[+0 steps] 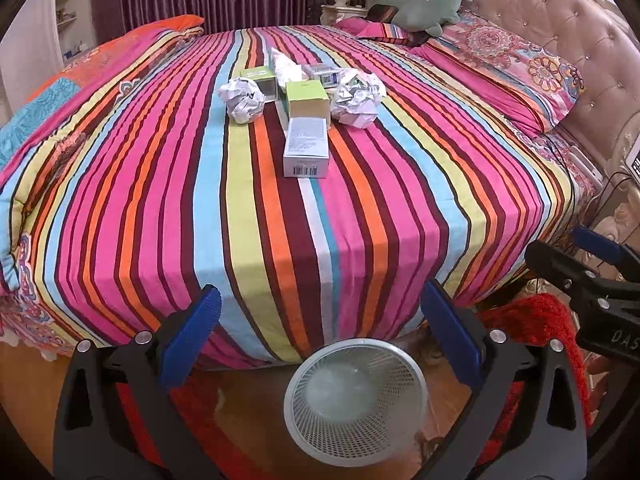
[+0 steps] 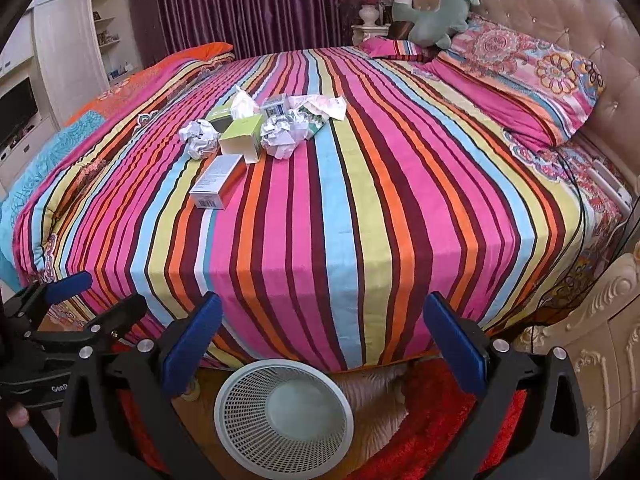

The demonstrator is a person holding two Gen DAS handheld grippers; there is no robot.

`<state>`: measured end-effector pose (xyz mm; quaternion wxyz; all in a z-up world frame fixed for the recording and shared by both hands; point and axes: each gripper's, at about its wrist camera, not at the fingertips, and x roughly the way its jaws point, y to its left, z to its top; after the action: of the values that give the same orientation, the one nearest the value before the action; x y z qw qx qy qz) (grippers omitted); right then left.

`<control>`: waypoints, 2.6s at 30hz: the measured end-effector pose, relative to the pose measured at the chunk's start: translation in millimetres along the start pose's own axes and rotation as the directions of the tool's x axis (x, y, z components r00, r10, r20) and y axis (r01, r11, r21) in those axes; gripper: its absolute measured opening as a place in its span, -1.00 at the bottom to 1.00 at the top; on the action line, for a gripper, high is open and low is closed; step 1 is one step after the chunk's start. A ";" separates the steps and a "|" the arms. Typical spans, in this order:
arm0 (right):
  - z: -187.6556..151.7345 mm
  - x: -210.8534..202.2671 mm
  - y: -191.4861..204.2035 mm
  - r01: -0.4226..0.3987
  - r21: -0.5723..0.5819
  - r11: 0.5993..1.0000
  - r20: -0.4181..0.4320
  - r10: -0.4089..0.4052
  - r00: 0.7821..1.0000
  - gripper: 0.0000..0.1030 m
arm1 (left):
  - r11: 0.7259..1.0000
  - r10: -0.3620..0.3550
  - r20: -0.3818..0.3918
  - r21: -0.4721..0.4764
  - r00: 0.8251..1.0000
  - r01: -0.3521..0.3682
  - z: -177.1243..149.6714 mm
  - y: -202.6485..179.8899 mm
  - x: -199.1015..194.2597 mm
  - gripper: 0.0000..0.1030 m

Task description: Collect trash

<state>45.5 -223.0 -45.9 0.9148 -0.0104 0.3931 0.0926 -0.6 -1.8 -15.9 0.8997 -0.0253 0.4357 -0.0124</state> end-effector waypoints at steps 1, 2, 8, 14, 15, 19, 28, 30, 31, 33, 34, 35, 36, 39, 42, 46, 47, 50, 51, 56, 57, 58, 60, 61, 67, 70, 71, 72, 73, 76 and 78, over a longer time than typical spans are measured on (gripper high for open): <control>-0.7 1.4 -0.7 -0.001 0.002 1.000 -0.006 0.001 1.000 0.87 | 1.000 -0.005 -0.004 -0.003 1.000 0.005 -0.2 0.5 0.8 0.88; -1.4 2.8 -1.1 0.000 0.003 1.000 -0.012 0.000 1.000 0.87 | 1.000 -0.006 -0.006 -0.005 1.000 0.006 -0.5 0.9 1.2 0.88; -2.1 -1.2 1.0 -0.001 -0.006 1.000 0.021 0.001 1.000 0.87 | 1.000 -0.002 -0.005 -0.006 1.000 0.002 -0.5 2.6 1.5 0.88; -2.0 2.1 -0.2 -0.006 -0.006 1.000 -0.017 0.006 1.000 0.87 | 1.000 0.001 0.000 -0.004 1.000 -0.001 -0.5 2.6 1.0 0.88; -2.0 2.6 -0.3 -0.008 -0.005 1.000 -0.022 0.008 1.000 0.87 | 1.000 0.003 -0.001 -0.003 1.000 -0.003 -0.6 2.6 0.7 0.88; -2.6 2.9 0.4 -0.011 -0.005 1.000 -0.032 0.011 0.999 0.87 | 1.000 0.004 -0.005 -0.005 1.000 -0.004 -1.5 2.4 0.2 0.88; -2.6 3.0 2.5 -0.022 -0.011 1.000 -0.043 0.022 0.999 0.87 | 1.000 0.009 -0.010 0.005 1.000 -0.009 -2.8 0.0 0.7 0.88; -2.6 3.0 2.6 -0.024 -0.011 1.000 -0.044 0.024 0.999 0.87 | 1.000 0.011 -0.011 0.006 1.000 -0.011 -3.2 -0.3 0.8 0.88; -2.8 2.7 2.7 -0.025 -0.010 1.000 -0.043 0.024 0.999 0.87 | 1.000 0.011 -0.011 0.005 1.000 -0.011 -3.4 -0.3 0.8 0.88; -2.1 2.6 2.9 -0.025 -0.009 1.000 -0.044 0.024 0.999 0.87 | 1.000 0.012 -0.010 0.004 1.000 -0.012 -3.5 -0.3 0.7 0.88; -2.1 2.6 2.9 -0.024 -0.010 1.000 -0.043 0.024 0.999 0.87 | 1.000 0.011 -0.011 0.004 1.000 -0.011 -3.5 -0.5 0.8 0.88; -2.1 2.6 2.8 -0.025 -0.010 1.000 -0.044 0.025 0.999 0.87 | 1.000 0.011 -0.011 0.005 1.000 -0.011 -3.5 -0.5 0.8 0.88; -2.1 2.7 2.7 -0.026 -0.010 1.000 -0.045 0.026 0.999 0.87 | 1.000 0.011 -0.010 0.006 1.000 -0.011 -3.7 -0.5 0.7 0.88; -1.7 2.0 3.5 -0.026 -0.013 1.000 -0.048 0.025 0.999 0.87 | 1.000 0.013 -0.009 0.007 1.000 -0.013 -3.7 -0.3 0.7 0.88; -1.4 1.7 3.8 -0.027 -0.013 1.000 -0.049 0.026 0.998 0.87 | 1.000 0.011 -0.009 0.006 1.000 -0.011 -3.7 0.0 0.6 0.88; -1.5 1.2 5.1 -0.026 -0.017 0.999 -0.046 0.026 0.999 0.87 | 1.000 0.014 -0.011 0.007 1.000 -0.014 -3.6 0.2 0.3 0.88; -1.7 1.3 5.2 -0.026 -0.018 0.999 -0.046 0.025 0.999 0.87 | 1.000 0.014 -0.011 0.006 1.000 -0.014 -3.6 0.0 0.2 0.88; -2.0 1.5 5.3 -0.027 -0.017 0.999 -0.049 0.026 0.998 0.87 | 1.000 0.014 -0.011 0.007 1.000 -0.014 -3.7 -0.2 0.3 0.88; -2.3 1.6 5.5 -0.026 -0.018 1.000 -0.050 0.025 0.998 0.87 | 1.000 0.016 -0.012 0.007 1.000 -0.015 -4.1 0.3 0.1 0.88; -2.2 1.9 6.0 -0.024 -0.021 1.000 -0.051 0.023 0.998 0.87 | 1.000 0.017 -0.012 0.003 1.000 -0.017 -5.9 1.1 -0.3 0.88; -2.2 1.8 6.0 -0.023 -0.021 1.000 -0.050 0.022 0.998 0.87 | 1.000 0.018 -0.012 0.004 1.000 -0.018 -5.9 1.2 -0.4 0.88; -2.2 1.8 6.1 -0.023 -0.021 1.000 -0.050 0.022 0.998 0.87 | 1.000 0.018 -0.011 0.005 1.000 -0.018 -5.9 1.2 -0.4 0.88; -2.3 1.8 6.0 -0.025 -0.020 0.999 -0.051 0.024 0.998 0.87 | 1.000 0.018 -0.012 0.004 1.000 -0.018 -5.9 1.3 -0.3 0.88; -2.4 1.7 6.1 -0.025 -0.021 0.999 -0.050 0.024 0.998 0.87 | 1.000 0.018 -0.012 0.003 1.000 -0.018 -5.9 1.6 -0.3 0.88; -2.4 1.9 6.1 -0.026 -0.020 0.999 -0.051 0.025 0.998 0.87 | 1.000 0.019 -0.013 0.005 1.000 -0.019 -6.0 1.4 -0.4 0.88; -2.7 1.8 6.8 -0.026 -0.022 0.999 -0.051 0.024 0.998 0.87 | 1.000 0.017 -0.012 0.004 1.000 -0.017 -6.1 1.6 -0.4 0.88; -2.6 1.8 7.3 -0.026 -0.023 0.999 -0.052 0.025 0.998 0.87 | 1.000 0.018 -0.012 0.004 1.000 -0.018 -6.0 1.1 -0.2 0.88; -2.7 1.8 7.3 -0.026 -0.023 0.999 -0.051 0.025 0.998 0.87 | 1.000 0.019 -0.013 0.004 1.000 -0.019 -6.0 1.3 -0.3 0.88; -2.7 1.8 7.3 -0.025 -0.023 0.999 -0.051 0.023 0.998 0.87 | 1.000 0.020 -0.013 0.004 1.000 -0.020 -6.3 1.6 0.1 0.88; -2.8 1.8 7.2 -0.025 -0.021 0.999 -0.053 0.024 0.998 0.87 | 1.000 0.020 -0.014 0.002 1.000 -0.020 -6.8 1.9 0.4 0.88; -3.1 1.9 7.9 -0.024 -0.023 0.999 -0.052 0.023 0.998 0.87 | 1.000 0.019 -0.016 0.000 1.000 -0.019 -8.1 2.7 1.3 0.88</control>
<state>43.2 -215.2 -49.0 0.9031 -0.0189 0.4154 0.1074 -6.2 0.5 -22.0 0.8963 -0.0212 0.4429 -0.0042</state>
